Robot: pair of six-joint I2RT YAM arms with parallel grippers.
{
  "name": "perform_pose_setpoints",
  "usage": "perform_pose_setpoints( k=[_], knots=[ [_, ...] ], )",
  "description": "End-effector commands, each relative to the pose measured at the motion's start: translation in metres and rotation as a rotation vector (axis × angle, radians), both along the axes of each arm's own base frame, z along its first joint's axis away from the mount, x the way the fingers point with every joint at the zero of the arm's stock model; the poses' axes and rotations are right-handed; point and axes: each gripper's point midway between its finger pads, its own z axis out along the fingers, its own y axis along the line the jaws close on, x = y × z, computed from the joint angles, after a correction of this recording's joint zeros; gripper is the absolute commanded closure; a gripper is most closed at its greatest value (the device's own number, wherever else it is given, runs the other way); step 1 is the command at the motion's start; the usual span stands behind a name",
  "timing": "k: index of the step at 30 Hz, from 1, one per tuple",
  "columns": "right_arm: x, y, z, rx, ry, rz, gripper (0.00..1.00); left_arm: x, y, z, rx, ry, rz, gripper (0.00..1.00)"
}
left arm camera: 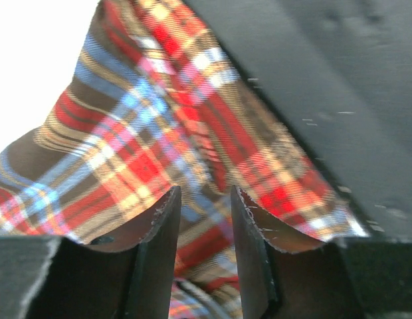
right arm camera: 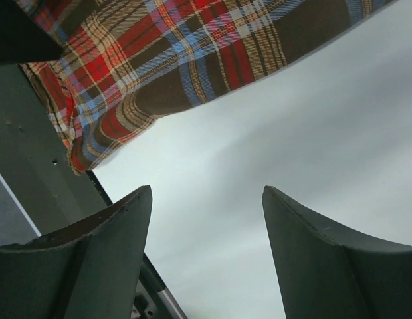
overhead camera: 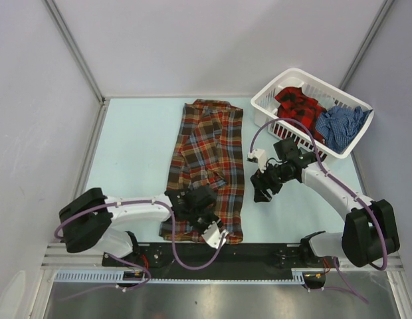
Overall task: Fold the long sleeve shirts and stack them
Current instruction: Fold the shirt
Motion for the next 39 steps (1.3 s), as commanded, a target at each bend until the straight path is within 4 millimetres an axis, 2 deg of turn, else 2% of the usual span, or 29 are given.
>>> perform_pose_setpoints(
  k=[1,4,7,8,10,15,21,24,25,26,27,28,29,30,31,32,34,35,37,39],
  knots=[
    [0.009,0.011,0.018,0.065,-0.015,-0.009,0.27,0.017,-0.027,0.009,-0.048,-0.077,-0.038,0.61],
    [0.008,0.01,0.019,0.071,-0.015,-0.013,0.27,0.014,-0.022,0.003,-0.021,-0.071,-0.057,0.67],
    [0.008,0.008,0.018,0.071,-0.017,-0.015,0.28,0.004,-0.016,0.007,0.006,-0.047,-0.077,0.81],
    [0.008,0.008,0.017,0.067,-0.016,-0.017,0.28,-0.001,-0.014,0.008,0.017,-0.042,-0.089,0.93],
    [0.01,0.008,0.017,0.069,-0.011,-0.024,0.28,-0.01,-0.006,0.014,0.033,-0.02,-0.103,1.0],
    [0.017,0.014,0.018,0.085,0.007,-0.034,0.29,-0.022,0.007,0.02,0.057,0.01,-0.099,1.0],
    [0.022,0.028,0.019,0.134,0.037,-0.004,0.34,-0.025,0.01,0.001,0.107,0.047,-0.065,0.98],
    [0.018,0.034,0.018,0.146,0.0,0.057,0.36,-0.03,0.015,0.0,0.113,0.077,-0.057,0.88],
    [0.014,0.038,0.023,0.153,-0.041,0.097,0.35,-0.032,0.016,0.006,0.096,0.092,-0.056,0.72],
    [0.009,0.038,0.021,0.147,-0.062,0.123,0.34,-0.027,0.016,0.023,0.041,0.091,-0.033,0.64],
    [0.008,0.039,0.024,0.149,-0.13,0.181,0.33,-0.032,0.024,0.031,0.031,0.127,-0.035,0.57],
    [-0.003,0.047,0.034,0.16,-0.191,0.25,0.32,-0.023,0.032,0.037,0.021,0.14,0.004,0.48],
    [-0.012,0.046,0.028,0.136,-0.22,0.288,0.3,-0.02,0.038,0.051,-0.02,0.104,-0.023,0.44],
    [-0.019,0.051,0.029,0.127,-0.283,0.366,0.29,-0.026,0.057,0.051,0.024,0.142,-0.022,0.41],
    [-0.039,0.062,0.034,0.134,-0.329,0.46,0.29,-0.019,0.069,0.054,0.026,0.139,0.006,0.37],
    [-0.054,0.063,0.023,0.11,-0.335,0.521,0.28,-0.019,0.078,0.056,0.027,0.119,-0.027,0.35],
    [-0.078,0.072,0.019,0.111,-0.364,0.622,0.28,-0.025,0.104,0.053,0.086,0.127,-0.014,0.33],
    [-0.103,0.082,0.017,0.11,-0.386,0.726,0.27,-0.028,0.111,0.051,0.099,0.121,-0.038,0.32],
    [-0.125,0.091,0.006,0.09,-0.41,0.814,0.25,-0.036,0.128,0.042,0.149,0.126,-0.04,0.22],
    [-0.143,0.097,-0.007,0.073,-0.429,0.896,0.23,-0.041,0.139,0.032,0.168,0.116,-0.045,0.2]
  ],
)
